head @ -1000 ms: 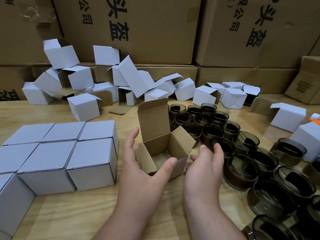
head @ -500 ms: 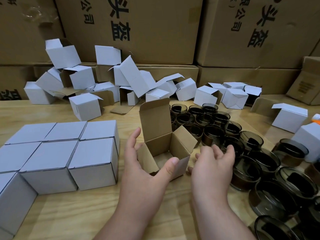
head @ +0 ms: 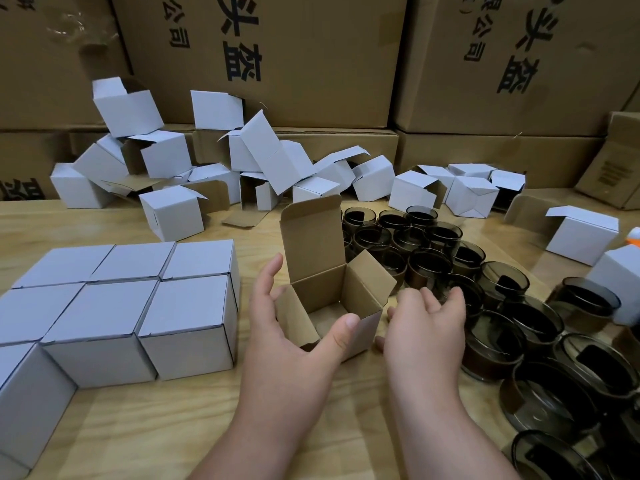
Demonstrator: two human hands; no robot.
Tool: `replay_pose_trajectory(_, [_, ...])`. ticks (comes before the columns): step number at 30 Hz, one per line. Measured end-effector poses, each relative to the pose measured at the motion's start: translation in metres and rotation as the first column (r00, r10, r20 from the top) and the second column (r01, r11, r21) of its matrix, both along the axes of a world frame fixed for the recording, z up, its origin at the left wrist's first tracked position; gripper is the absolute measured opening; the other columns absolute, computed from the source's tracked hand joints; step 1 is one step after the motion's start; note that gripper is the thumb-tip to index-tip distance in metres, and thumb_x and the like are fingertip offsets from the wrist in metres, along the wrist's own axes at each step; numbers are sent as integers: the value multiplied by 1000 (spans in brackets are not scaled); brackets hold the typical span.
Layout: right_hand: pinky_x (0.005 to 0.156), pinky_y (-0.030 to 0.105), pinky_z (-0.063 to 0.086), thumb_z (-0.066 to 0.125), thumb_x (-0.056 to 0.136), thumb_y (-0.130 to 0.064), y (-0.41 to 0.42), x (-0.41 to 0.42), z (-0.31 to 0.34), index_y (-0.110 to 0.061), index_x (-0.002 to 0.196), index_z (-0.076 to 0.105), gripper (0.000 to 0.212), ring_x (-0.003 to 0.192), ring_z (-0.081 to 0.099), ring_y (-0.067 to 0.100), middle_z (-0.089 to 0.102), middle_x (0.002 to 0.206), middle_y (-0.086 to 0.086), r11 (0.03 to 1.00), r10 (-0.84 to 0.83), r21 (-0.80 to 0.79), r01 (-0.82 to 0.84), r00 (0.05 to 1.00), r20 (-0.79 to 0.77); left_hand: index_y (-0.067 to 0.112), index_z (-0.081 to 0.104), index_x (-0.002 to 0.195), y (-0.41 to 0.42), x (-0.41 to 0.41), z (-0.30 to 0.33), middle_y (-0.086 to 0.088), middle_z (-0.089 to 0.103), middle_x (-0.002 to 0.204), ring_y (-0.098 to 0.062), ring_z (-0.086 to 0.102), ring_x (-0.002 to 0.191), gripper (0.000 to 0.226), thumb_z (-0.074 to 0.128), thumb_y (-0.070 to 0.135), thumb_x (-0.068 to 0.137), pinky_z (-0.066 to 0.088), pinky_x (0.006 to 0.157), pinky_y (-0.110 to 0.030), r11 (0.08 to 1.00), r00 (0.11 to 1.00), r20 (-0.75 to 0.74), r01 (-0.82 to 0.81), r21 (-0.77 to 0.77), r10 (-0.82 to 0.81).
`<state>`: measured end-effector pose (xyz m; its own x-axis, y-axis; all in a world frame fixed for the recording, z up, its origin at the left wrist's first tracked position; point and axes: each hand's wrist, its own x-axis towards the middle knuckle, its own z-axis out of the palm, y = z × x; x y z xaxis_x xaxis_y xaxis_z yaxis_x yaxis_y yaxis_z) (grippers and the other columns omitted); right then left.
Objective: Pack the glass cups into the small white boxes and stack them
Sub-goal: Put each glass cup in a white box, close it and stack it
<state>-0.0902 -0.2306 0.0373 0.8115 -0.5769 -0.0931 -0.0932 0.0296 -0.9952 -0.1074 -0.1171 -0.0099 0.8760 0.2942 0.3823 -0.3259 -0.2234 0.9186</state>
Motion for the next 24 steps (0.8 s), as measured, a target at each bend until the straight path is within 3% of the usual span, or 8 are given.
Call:
replay_pose_trajectory(5, [99, 26, 34, 52, 92, -24, -6, 1, -4, -20, 154, 36, 64, 128, 48, 1, 47, 155, -12, 998, 47, -41, -46, 998, 30, 72, 28, 138, 0, 1, 0, 34, 43, 128, 36, 35, 115, 96, 84, 52, 62, 29, 82, 11, 1000, 1000, 7, -15, 12, 15])
replay_pose_trajectory(8, [85, 15, 33, 52, 93, -25, -4, -1, -4, -21, 155, 35, 65, 94, 50, -27, 56, 145, -15, 992, 85, -99, -82, 996, 30, 73, 27, 137, 1, 0, 1, 30, 47, 133, 30, 38, 121, 97, 84, 54, 61, 31, 91, -2, 1000, 1000, -1, -20, 7, 20])
replay_pose_trajectory(11, [93, 27, 37, 49, 88, -35, -4, -3, -1, -19, 160, 18, 80, 110, 56, -8, 71, 123, -14, 983, 78, -167, -78, 997, -9, 74, 27, 137, 2, -1, 3, 19, 53, 136, 11, 49, 127, 98, 84, 56, 60, 35, 96, -13, 1000, 1000, -13, -16, 1, 16])
replay_pose_trajectory(13, [96, 32, 37, 51, 89, -32, -8, -1, -2, -17, 160, 18, 80, 125, 54, 13, 72, 118, -12, 982, 73, -170, -79, 997, -39, 71, 28, 138, 1, 0, 3, 20, 55, 134, 13, 52, 123, 97, 85, 53, 61, 38, 92, -5, 1000, 1000, -2, -24, 12, 24])
replay_pose_trajectory(15, [86, 29, 35, 53, 91, -30, -10, 0, -3, -19, 156, 29, 70, 119, 56, 13, 71, 122, -10, 986, 70, -147, -79, 996, -61, 69, 30, 138, 1, 0, 2, 24, 54, 131, 22, 48, 118, 96, 85, 50, 62, 36, 87, 4, 999, 999, 17, -30, 11, 30])
replay_pose_trajectory(19, [88, 33, 45, 55, 91, -29, -8, 0, -1, -22, 138, 51, 48, 115, 62, 13, 72, 121, -8, 986, 80, -138, -90, 993, -82, 72, 29, 136, 0, -1, 3, 28, 50, 131, 20, 49, 118, 95, 84, 53, 61, 34, 91, -5, 999, 999, 20, -34, -4, 34])
replay_pose_trajectory(21, [89, 35, 50, 55, 90, -29, -6, -1, -2, -22, 130, 57, 41, 108, 65, 15, 75, 105, -11, 985, 85, -144, -97, 993, -84, 73, 29, 135, 0, -1, 3, 28, 50, 131, 17, 50, 120, 95, 84, 52, 61, 35, 93, -8, 999, 999, 27, -36, -5, 36])
replay_pose_trajectory(24, [72, 34, 51, 55, 88, -28, -6, -3, -2, -24, 101, 68, 19, 83, 67, 13, 73, 71, -15, 983, 74, -167, -79, 997, -31, 73, 29, 135, 0, -1, 4, 22, 52, 135, 14, 48, 126, 95, 84, 55, 60, 37, 100, -16, 999, 999, 32, -38, -16, 38])
